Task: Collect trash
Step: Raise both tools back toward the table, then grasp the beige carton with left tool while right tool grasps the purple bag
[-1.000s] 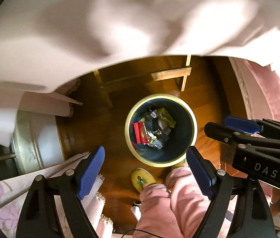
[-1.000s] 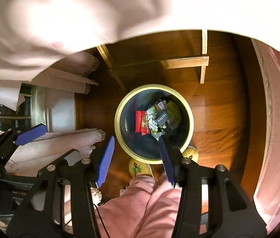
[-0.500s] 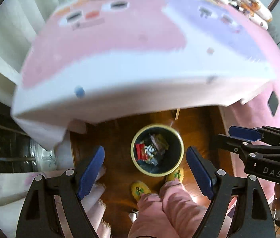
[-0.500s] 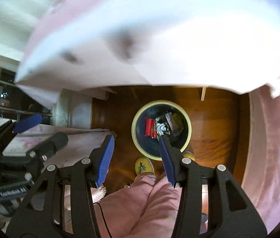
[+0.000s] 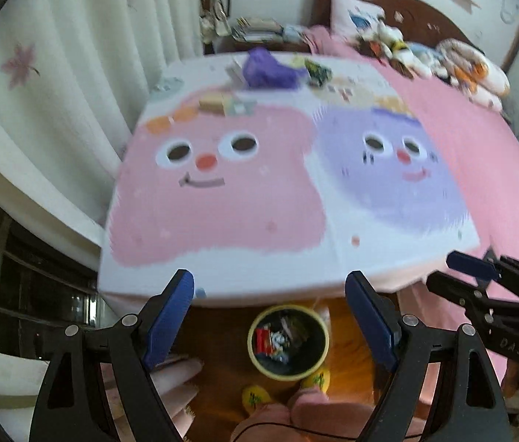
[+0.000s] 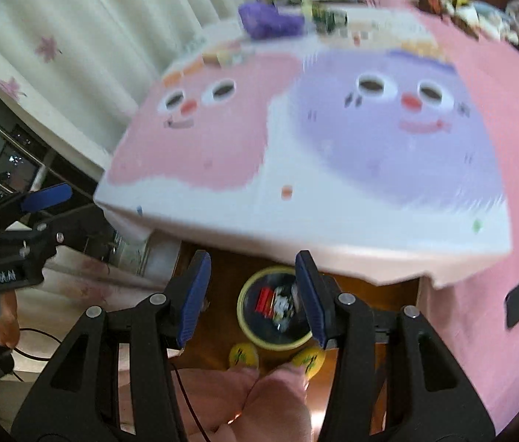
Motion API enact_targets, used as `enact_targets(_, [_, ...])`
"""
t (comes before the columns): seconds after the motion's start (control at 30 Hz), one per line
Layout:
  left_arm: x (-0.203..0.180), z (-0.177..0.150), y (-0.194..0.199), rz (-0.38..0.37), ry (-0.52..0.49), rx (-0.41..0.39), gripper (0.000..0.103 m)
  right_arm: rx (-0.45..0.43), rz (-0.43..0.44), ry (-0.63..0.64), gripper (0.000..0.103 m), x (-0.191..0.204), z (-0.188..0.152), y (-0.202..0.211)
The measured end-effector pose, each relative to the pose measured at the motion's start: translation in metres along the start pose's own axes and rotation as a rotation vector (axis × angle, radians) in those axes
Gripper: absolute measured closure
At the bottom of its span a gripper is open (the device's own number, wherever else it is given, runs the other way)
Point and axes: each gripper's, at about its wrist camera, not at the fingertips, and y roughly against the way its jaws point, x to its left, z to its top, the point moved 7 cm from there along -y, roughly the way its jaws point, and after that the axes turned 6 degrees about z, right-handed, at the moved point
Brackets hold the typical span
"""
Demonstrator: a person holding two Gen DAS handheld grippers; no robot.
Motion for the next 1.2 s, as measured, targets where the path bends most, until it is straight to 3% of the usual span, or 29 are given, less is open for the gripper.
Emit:
enact_targets(0.23, [0.009, 0.044, 0.025, 0.076, 0.075, -0.049, 0.018, -0.086, 0.017, 0.087, 0.058, -0.011, 0.043, 0.031])
enact_targets(0.47, [0.025, 0.072, 0.017, 0.102, 0.092, -0.054, 0.018, -0.140, 0.018, 0.104, 0.058, -0.015, 0.078, 0.041])
enact_targets(0.63, [0.034, 0.102, -0.001, 0.078, 0.097, -0.055, 0.018, -0.174, 0.007, 0.099, 0.058, -0.019, 0.107, 0.043])
enact_targets(0.93, [0.060, 0.184, -0.084, -0.007, 0.032, -0.012, 0.018, -0.198, -0.049, 0.022, 0.058, -0.029, 0.170, 0.010])
enact_targets(1.2, [0.092, 0.262, -0.216, -0.061, -0.028, 0.120, 0.018, -0.169, -0.081, -0.166, 0.058, -0.041, 0.235, -0.073])
